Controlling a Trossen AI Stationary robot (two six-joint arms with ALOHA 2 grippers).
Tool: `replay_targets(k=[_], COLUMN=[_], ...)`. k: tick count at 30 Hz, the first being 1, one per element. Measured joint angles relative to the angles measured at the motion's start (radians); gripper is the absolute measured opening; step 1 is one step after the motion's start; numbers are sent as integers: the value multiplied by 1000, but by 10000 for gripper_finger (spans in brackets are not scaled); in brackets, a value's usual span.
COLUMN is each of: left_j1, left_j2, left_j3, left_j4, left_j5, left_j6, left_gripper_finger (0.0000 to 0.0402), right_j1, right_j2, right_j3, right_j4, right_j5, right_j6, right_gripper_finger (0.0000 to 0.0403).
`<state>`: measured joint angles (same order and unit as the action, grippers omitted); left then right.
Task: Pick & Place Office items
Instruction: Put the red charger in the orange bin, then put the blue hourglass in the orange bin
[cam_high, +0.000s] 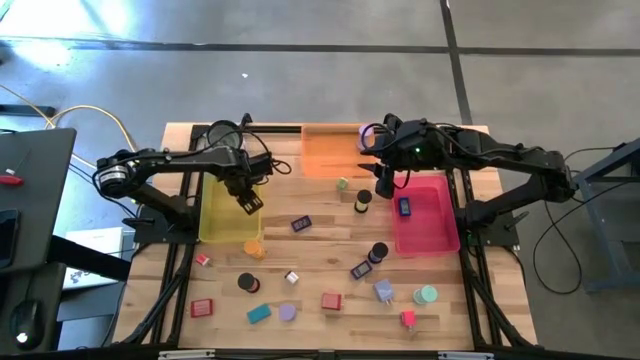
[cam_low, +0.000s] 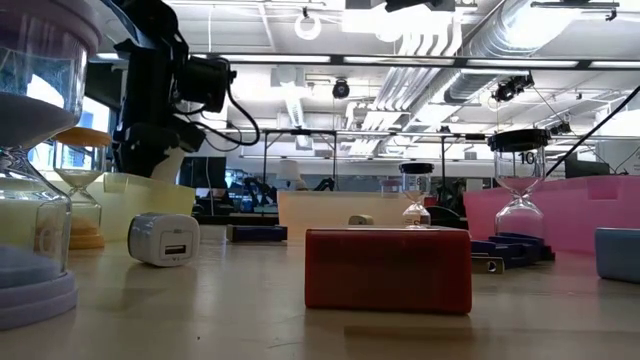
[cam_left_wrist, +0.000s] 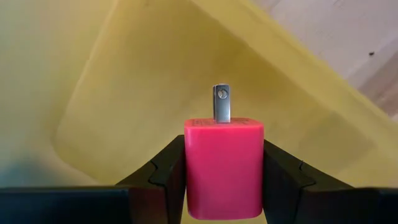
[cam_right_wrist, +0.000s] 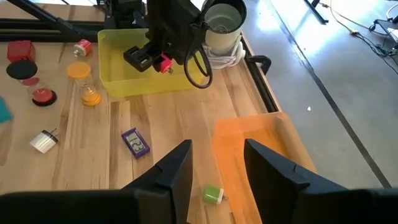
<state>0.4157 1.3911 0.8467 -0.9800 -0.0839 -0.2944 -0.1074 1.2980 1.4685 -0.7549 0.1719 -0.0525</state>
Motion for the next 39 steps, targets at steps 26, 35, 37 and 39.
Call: replay_targets(k=[26,35,37,39], left_j1=[10,10,10,10], left_j2=[0,0,0,0], left_j3=[0,0,0,0], left_j4=[98,98,98,93], left_j5=[-25,-26,-27,-26], left_j6=[-148,-176,-178,-159], left_gripper_finger=[174,176,176,178], right_j1=[1,1,1,1], right_j2=[0,0,0,0], right_j3=[0,0,0,0], right_j4=[1,-2,-2,-2], right_j5=[-78,-79,-79,-79], right_j6=[24,29,29,29], right_gripper_finger=[133,133,133,133])
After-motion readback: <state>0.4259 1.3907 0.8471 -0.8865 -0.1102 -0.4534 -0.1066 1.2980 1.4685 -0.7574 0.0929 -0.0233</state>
